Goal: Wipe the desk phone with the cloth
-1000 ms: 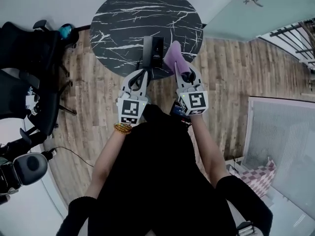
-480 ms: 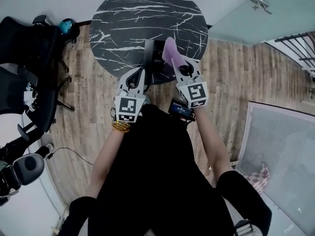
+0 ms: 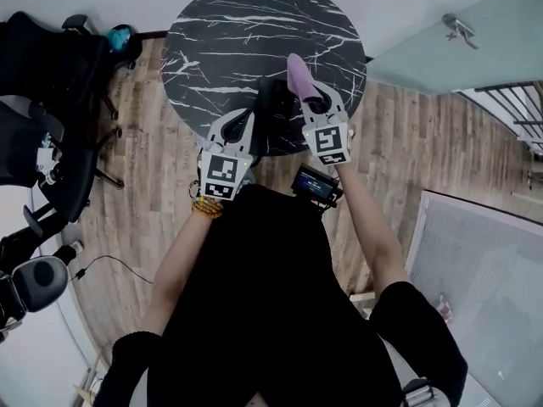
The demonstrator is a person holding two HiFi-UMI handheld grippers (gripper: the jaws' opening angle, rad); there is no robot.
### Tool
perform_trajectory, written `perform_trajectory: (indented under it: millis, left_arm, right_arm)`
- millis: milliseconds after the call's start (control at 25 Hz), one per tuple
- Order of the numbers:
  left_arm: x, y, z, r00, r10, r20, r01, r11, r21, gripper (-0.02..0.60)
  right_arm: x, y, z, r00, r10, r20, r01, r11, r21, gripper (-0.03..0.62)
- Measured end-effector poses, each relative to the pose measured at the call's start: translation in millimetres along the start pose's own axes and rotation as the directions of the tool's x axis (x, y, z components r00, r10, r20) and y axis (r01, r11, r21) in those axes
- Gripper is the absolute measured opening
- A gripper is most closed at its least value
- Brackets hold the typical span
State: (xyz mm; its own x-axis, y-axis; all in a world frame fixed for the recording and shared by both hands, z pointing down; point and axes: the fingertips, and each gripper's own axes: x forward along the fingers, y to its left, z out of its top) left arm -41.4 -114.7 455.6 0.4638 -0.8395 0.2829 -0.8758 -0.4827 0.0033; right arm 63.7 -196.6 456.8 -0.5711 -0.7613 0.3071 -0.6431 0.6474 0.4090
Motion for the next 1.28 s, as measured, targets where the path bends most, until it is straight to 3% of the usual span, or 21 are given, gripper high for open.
perform_trajectory:
  millis: [240, 560, 760, 1040, 1280]
  left_arm:
    - [5.2, 0.2, -5.3, 0.999, -0.022, -0.03, 0.022, 1.0, -0.008, 0.02]
    - [0.9, 5.6, -22.8, 0.998, -0.011, -0.066, 0.009, 0.999, -0.032, 0.02]
    - [-2.1, 7.5, -27.8, 0.997, -0.016, -0.08, 0.013, 0.999, -0.043, 0.02]
    - [-7.3, 6.9, -37.1, 0.995, -0.021, -0.096, 0.017, 0.999, -0.047, 0.02]
    - [-9.4, 3.0, -42.6, 0.994, -0.033, -0.105, 0.028, 0.999, -0.046, 0.02]
  right_arm:
    - [47.1, 17.9, -30.1, 0.986, 0.115, -0.124, -0.135, 0.976, -0.17, 0.059]
    - [93.3, 25.4, -49.3, 0.971, 0.086, -0.223, -0.16, 0.927, -0.34, 0.059]
    - [107.5, 45.9, -68.7, 0.945, 0.154, -0.289, -0.246, 0.916, -0.316, 0.059]
    - [113.7, 74.9, -115.1, 0.861, 0.235, -0.452, -0.376, 0.892, -0.253, 0.06]
    - [118.6, 83.7, -127.4, 0.829, 0.266, -0.492, -0.406, 0.891, -0.202, 0.06]
